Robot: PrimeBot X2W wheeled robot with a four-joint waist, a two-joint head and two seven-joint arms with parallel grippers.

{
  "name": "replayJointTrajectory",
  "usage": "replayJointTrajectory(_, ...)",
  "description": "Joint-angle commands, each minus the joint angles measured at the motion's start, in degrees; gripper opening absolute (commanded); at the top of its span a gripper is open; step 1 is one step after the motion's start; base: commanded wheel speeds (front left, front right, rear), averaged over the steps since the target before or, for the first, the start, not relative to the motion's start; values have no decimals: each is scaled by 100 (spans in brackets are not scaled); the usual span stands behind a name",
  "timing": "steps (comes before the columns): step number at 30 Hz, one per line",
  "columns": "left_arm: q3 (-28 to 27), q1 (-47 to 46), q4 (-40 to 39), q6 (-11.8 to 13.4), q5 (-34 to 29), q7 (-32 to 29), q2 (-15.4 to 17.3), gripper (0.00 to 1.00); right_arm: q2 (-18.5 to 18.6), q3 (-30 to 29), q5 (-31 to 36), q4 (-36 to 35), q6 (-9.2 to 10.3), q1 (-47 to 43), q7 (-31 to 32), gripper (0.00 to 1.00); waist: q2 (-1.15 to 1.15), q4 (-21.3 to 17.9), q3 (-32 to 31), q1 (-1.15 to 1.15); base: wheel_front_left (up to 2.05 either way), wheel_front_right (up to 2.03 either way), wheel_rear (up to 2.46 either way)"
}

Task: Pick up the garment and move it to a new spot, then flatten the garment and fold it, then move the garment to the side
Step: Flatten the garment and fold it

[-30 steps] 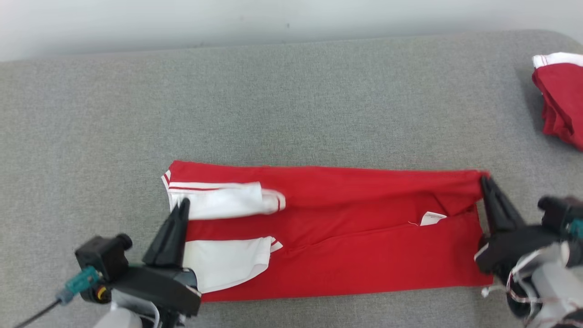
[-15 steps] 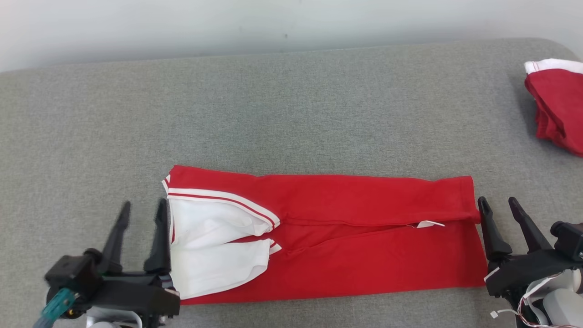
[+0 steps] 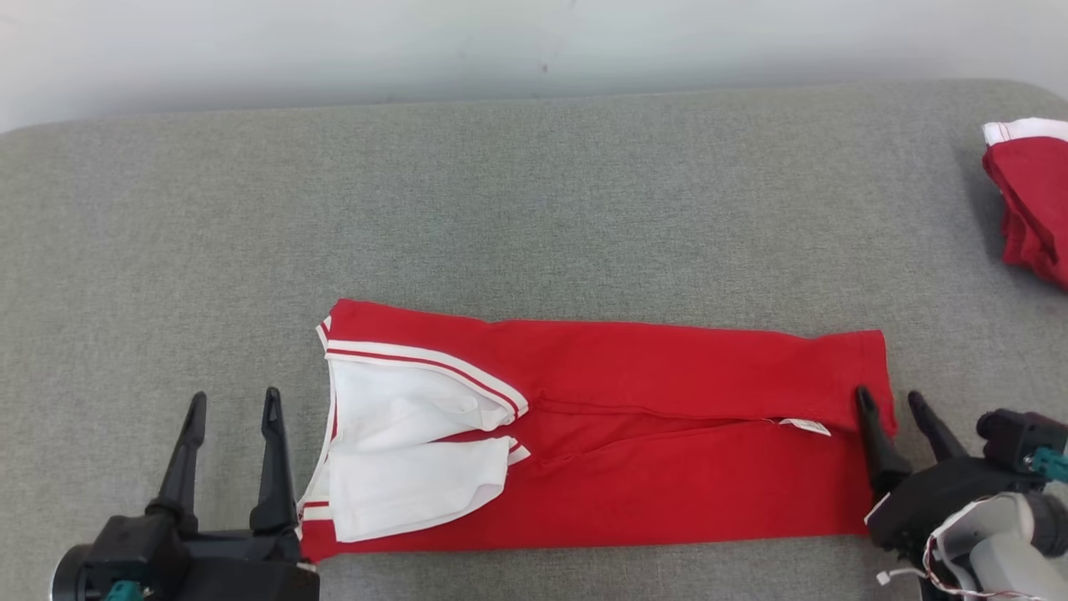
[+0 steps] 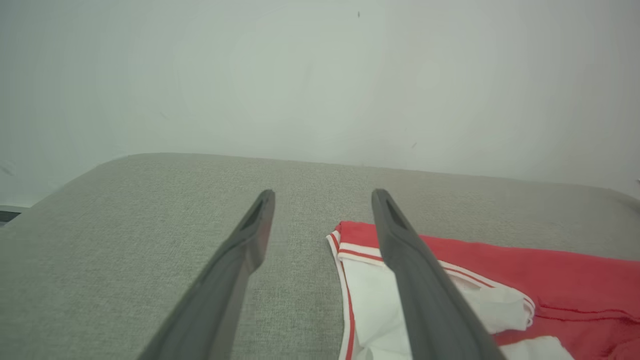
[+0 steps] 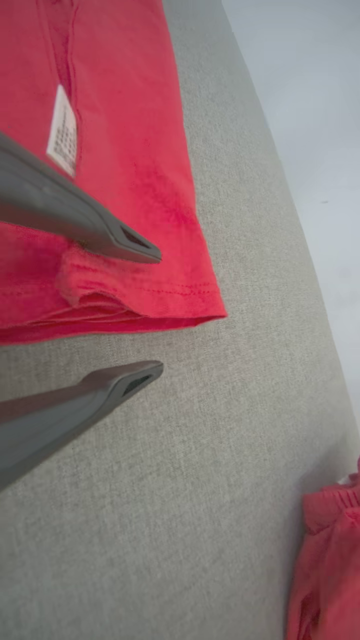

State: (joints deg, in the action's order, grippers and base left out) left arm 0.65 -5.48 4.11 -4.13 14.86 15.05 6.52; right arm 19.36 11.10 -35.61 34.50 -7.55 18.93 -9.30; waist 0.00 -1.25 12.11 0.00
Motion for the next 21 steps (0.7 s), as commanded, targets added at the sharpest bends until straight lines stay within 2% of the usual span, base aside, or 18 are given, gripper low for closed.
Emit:
replayJointTrajectory(1,-61,105,33,-46,-133,15,-58,100,-70,-21,6,147,17,31,43,100,0,27,-10,0,0,0,0)
replayJointTrajectory(7,-288,200,122,-185,-381,15,-235,100,-281,-13,-12,718,17,100,131,100,0,61,-45,0,0,0,0)
replayJointTrajectory(8,-341,207,141,-228,-397,15,-275,100,-377,73,-73,850,16,125,220,37,0,62,-59,0,0,0,0)
replayJointTrajectory(9,-359,203,149,-233,-413,15,-293,100,-419,120,-108,865,10,138,215,0,0,63,-67,0,0,0,0)
replayJointTrajectory(14,-397,233,188,-294,-486,15,-340,100,-335,245,-245,932,6,205,144,0,0,48,-128,0,0,0,0)
replayJointTrajectory(18,-427,257,201,-291,-524,15,-347,100,-103,189,-284,968,17,297,17,0,0,24,-185,0,0,0,0)
replayJointTrajectory(21,-449,283,212,-308,-565,15,-358,100,219,102,-320,1016,17,362,-44,0,0,-1,-253,0,0,0,0)
